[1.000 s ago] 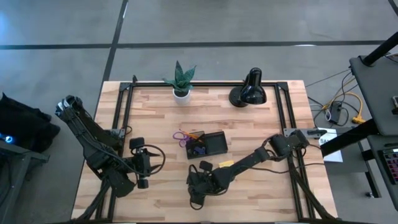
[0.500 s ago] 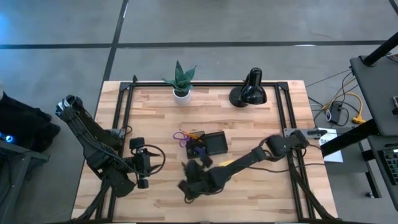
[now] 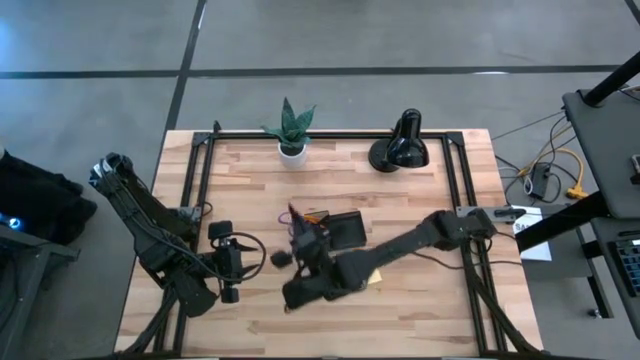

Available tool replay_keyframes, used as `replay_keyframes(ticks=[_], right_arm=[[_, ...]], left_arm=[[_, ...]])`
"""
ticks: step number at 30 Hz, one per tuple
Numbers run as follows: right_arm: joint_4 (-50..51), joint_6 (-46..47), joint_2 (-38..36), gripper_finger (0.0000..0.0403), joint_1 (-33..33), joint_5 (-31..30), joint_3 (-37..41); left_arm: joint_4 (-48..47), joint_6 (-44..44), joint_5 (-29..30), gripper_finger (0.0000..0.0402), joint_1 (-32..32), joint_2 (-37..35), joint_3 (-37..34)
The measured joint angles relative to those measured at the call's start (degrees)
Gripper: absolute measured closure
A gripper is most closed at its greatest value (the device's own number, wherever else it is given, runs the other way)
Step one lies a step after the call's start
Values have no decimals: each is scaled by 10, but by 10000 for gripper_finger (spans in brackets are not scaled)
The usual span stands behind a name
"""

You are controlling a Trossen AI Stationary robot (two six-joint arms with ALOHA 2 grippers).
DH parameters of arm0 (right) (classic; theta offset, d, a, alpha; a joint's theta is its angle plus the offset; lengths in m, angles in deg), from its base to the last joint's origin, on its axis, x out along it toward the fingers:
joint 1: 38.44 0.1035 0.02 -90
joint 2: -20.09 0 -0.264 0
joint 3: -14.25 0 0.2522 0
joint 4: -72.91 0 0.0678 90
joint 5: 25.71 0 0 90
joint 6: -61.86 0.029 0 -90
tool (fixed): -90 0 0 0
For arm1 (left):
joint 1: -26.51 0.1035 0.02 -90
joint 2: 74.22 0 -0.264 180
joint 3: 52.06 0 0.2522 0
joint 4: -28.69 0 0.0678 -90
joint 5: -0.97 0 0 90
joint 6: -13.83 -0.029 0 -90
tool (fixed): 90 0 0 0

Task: Pick and place office supplies into organizer
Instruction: Put the pen into the desk organizer

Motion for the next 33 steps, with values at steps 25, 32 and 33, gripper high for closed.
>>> replay_keyframes(ticks=[25, 32, 33], right_arm=[[15, 251, 2, 374, -49, -53, 197], [-161, 1, 3, 374, -65, 20, 202], [-177, -18, 3, 374, -67, 19, 204]], left_arm=[[-6, -1, -51, 244, 0, 0, 0], [-2, 32, -65, 244, 4, 0, 0], [0, 34, -65, 244, 4, 0, 0]])
